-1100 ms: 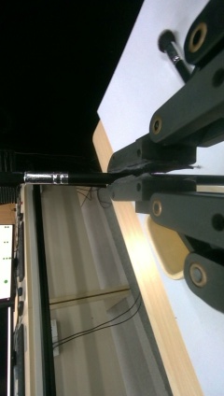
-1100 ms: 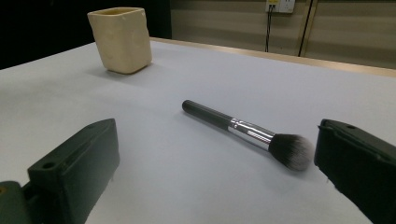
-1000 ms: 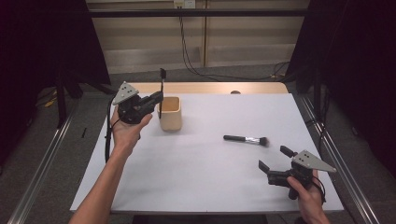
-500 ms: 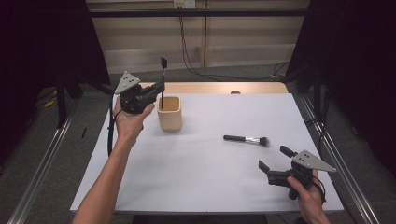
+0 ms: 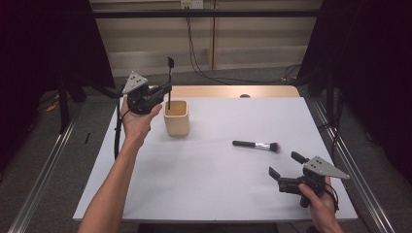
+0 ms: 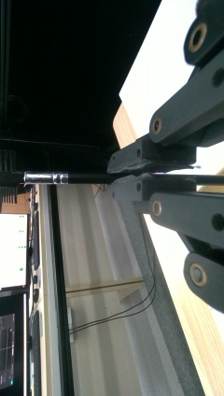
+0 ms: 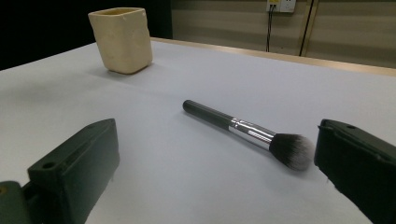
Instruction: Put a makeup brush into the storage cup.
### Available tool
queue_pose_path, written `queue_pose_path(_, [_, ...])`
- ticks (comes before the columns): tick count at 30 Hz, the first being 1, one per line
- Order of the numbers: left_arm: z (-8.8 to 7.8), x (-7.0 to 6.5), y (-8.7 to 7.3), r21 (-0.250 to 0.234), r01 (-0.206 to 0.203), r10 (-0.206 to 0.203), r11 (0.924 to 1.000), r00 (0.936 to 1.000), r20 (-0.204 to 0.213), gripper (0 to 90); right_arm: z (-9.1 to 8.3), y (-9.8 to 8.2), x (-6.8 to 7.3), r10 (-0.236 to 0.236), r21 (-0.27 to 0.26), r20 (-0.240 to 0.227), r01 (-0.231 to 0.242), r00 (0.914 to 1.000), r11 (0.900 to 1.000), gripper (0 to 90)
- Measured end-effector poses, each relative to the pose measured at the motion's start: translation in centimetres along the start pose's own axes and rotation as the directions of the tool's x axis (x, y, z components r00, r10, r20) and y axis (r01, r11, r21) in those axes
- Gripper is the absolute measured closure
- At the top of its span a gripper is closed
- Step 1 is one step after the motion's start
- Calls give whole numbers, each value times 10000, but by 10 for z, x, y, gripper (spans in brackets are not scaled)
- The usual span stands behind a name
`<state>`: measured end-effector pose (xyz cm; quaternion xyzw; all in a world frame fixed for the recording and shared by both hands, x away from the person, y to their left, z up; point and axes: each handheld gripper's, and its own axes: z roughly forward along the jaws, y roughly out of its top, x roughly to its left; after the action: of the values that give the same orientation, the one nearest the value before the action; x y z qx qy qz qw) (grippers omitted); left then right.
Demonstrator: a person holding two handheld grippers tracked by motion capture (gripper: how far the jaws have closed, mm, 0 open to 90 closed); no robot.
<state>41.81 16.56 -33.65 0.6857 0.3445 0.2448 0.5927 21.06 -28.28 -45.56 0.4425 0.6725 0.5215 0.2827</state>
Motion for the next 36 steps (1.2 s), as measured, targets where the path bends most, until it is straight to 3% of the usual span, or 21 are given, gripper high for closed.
queue_pose_path(5, [6, 1, -2, 41, 112, -112, 9999, 9999, -51, 858, 1, 0, 0, -24, 19, -14, 24, 10000, 10000, 0])
queue_pose_path(6, [6, 0, -1, 36, -73, 73, 10000, 10000, -18, 858, 1, 0, 0, -15, 15, -26, 15, 10000, 10000, 0])
queue_pose_path(13, [15, 1, 0, 20, -51, 51, 10000, 10000, -44, 859, 0, 0, 0, -20, 26, -12, 20, 10000, 10000, 0])
queue_pose_path(20, [22, 7, -6, 230, -154, 160, 9996, 9996, -251, 858, 0, 0, 0, -11, 17, -34, 11, 10000, 10000, 0])
queue_pose_path(36, [30, 5, -30, 649, -93, 96, 9978, 9999, -49, 858, 0, 0, -1, 4, 32, -18, -4, 10000, 10000, 0])
